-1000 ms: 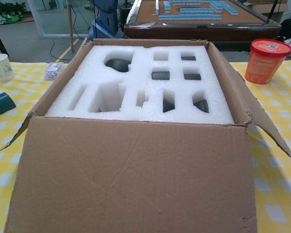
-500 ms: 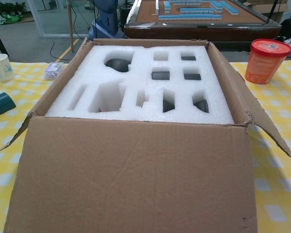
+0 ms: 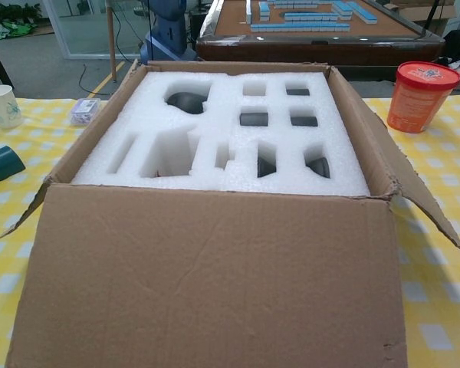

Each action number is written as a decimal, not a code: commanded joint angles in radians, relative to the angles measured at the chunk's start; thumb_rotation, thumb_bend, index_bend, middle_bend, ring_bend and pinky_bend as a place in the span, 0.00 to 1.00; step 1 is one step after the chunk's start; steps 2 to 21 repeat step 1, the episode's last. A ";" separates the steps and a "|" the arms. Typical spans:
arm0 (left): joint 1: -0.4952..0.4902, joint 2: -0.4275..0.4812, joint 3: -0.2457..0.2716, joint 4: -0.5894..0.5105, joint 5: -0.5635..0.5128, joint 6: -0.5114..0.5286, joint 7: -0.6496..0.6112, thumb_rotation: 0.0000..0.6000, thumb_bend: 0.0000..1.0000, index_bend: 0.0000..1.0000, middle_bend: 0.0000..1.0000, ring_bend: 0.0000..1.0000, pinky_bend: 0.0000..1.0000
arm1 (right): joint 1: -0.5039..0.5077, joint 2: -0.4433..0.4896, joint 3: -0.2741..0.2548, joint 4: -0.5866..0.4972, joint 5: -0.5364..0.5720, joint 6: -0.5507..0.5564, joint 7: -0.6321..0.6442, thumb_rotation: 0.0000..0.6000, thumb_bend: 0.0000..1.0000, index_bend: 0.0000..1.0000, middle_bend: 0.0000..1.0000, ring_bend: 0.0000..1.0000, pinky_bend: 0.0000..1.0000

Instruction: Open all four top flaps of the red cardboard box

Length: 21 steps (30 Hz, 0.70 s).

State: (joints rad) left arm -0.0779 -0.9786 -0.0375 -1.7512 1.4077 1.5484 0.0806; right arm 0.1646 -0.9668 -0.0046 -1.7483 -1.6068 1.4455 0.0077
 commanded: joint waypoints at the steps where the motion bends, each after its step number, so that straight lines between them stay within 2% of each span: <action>1: 0.002 -0.002 0.000 -0.003 0.009 0.002 0.003 1.00 0.23 0.43 0.40 0.19 0.00 | -0.004 -0.003 0.001 -0.002 -0.001 0.003 -0.001 1.00 0.78 0.25 0.21 0.15 0.08; 21: 0.002 -0.002 0.000 -0.003 0.009 0.002 0.003 1.00 0.23 0.43 0.40 0.19 0.00 | -0.004 -0.003 0.001 -0.002 -0.001 0.003 -0.001 1.00 0.78 0.25 0.21 0.15 0.08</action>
